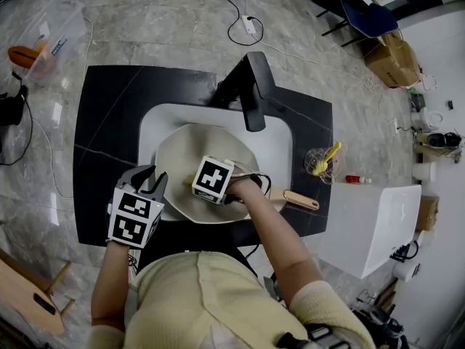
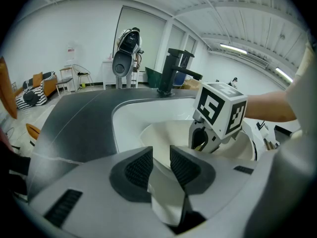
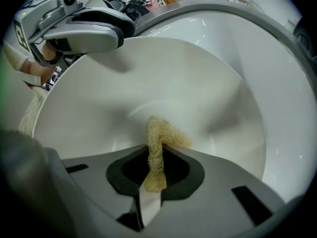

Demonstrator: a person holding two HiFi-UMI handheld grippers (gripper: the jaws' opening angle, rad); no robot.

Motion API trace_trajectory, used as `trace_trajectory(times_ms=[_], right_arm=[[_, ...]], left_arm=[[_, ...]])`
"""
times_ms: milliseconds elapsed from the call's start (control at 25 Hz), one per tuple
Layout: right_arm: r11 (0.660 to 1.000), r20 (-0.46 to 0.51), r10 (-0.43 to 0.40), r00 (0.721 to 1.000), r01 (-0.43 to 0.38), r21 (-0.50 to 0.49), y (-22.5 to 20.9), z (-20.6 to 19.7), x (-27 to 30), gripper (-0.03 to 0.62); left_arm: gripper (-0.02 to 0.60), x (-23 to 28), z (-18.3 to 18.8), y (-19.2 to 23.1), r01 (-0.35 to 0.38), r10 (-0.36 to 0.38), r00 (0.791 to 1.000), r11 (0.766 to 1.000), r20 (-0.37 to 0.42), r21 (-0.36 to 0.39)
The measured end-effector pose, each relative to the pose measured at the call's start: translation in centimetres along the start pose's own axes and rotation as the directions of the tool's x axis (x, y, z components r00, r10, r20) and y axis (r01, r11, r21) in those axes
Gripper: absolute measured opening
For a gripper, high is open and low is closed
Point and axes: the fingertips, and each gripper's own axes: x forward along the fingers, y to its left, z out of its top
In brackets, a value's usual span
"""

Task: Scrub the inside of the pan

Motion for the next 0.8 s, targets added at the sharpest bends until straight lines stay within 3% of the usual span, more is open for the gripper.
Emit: trace_trajectory(times_ms=[400,640,800], right_arm=[[0.996,0.032,-0.091,0.995,0.091,-0.004,-1.5,0.8,0.6,0.063],[0.979,0.038,-0.204,0.978,0.205,-0.002,-2.9,0.9,1.2,0.060],[0.971,0.051,-0.237,0.970,0.237,0.021,-3.0,0.7,0.6,0.060]], left_arm=[[0.110,0.2,-0.2,0.0,0.001,-0.001,1.000,1.000,-0.010,-0.002],[0.109,0.0,-0.3,-0.1,0.001,-0.001,1.000,1.000,-0.006,0.007],[0.109,-0.1,-0.3,-0.2,-0.001,0.001,1.000,1.000,-0.008,0.008]])
